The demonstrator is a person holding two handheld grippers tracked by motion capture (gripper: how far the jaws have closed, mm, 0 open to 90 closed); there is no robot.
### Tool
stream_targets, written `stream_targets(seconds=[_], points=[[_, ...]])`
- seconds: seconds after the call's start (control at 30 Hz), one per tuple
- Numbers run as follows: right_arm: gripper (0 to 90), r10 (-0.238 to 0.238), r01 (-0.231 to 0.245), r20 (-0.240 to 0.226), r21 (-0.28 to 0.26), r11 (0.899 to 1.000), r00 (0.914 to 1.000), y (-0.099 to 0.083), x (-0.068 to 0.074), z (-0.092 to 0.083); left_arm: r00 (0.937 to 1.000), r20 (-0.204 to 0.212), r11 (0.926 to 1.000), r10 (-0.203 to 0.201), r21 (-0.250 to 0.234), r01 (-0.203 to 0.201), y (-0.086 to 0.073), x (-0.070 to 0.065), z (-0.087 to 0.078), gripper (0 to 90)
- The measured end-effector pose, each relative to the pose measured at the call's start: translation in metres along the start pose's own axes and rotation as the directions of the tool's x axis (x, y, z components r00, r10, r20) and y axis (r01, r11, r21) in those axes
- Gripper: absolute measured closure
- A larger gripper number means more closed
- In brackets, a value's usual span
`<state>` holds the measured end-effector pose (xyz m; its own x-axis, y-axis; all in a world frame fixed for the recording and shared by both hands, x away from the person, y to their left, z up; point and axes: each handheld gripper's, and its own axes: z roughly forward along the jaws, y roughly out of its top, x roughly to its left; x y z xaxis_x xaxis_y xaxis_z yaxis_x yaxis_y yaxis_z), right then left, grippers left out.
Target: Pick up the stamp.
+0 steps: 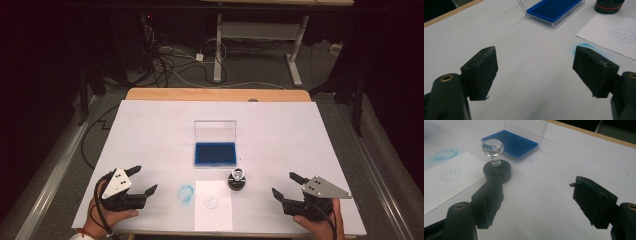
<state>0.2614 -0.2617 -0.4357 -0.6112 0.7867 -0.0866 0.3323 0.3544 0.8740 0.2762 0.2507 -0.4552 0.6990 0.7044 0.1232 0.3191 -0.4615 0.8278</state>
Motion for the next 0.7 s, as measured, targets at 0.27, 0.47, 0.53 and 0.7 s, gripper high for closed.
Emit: stream_targets(seconds=[0.27,0.47,0.53,0.7], points=[[24.2,-0.017,0.017,-0.028,-0.008,1.0,0.9995,0.004,0.003,-0.004,0.9999,0.013,0.9998,0.008,0.016,-0.008,-0.001,-0.003,0.0,19.8],[25.5,-0.008,0.01,-0.09,0.02,1.0,0.9959,0.012,0.002,-0.002,0.9996,0.028,0.9986,0.01,0.051,-0.012,-0.003,-0.003,0.002,19.4],[24.6,0.031,-0.027,-0.122,0.032,0.999,0.992,0.017,0.003,-0.001,0.9997,0.025,0.9984,0.007,0.055,-0.008,-0.003,-0.003,0.002,18.9],[26.2,-0.022,0.026,-0.126,0.037,0.999,0.9918,0.034,0.013,0.003,0.9998,0.02,0.9974,0.004,0.072,-0.006,-0.004,-0.005,0.001,18.7]])
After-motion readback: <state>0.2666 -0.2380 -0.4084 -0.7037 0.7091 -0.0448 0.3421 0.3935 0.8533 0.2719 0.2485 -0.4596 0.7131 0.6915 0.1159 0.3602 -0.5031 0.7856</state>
